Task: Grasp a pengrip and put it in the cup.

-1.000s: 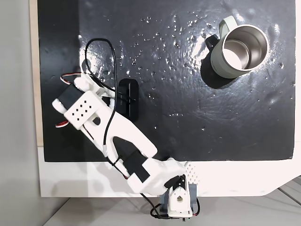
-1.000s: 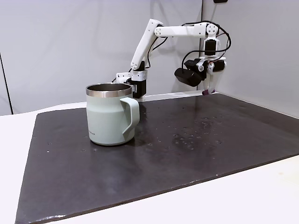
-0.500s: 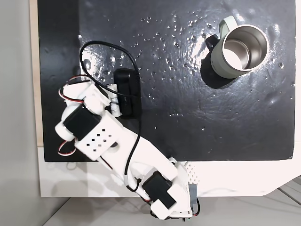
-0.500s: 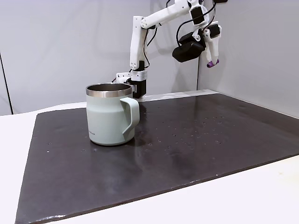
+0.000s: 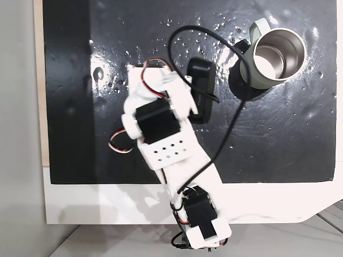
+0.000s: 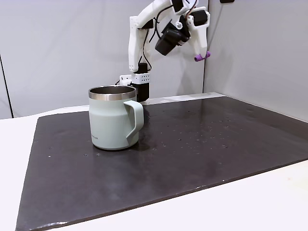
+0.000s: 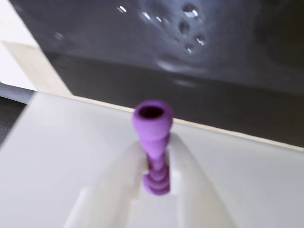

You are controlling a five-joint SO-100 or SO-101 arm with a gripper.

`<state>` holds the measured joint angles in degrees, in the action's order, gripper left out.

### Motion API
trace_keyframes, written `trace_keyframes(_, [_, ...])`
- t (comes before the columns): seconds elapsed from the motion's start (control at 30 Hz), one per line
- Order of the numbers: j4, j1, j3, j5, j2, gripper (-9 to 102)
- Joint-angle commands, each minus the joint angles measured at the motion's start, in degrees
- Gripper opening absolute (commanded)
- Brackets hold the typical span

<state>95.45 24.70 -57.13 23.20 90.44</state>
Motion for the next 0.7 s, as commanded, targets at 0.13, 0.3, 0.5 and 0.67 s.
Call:
trace_keyframes(0.13, [0.9,-14.2,2.5,-9.1,7.6,0])
trace_keyframes(0.3, [0.8,-22.9,1.7,-15.1,9.2,0])
trace_keyframes(0.5, [-1.8,-32.6,1.8,-21.3,6.9,0])
trace_keyframes(0.67, [-5.3,-37.4,4.1,-23.6,2.4,0])
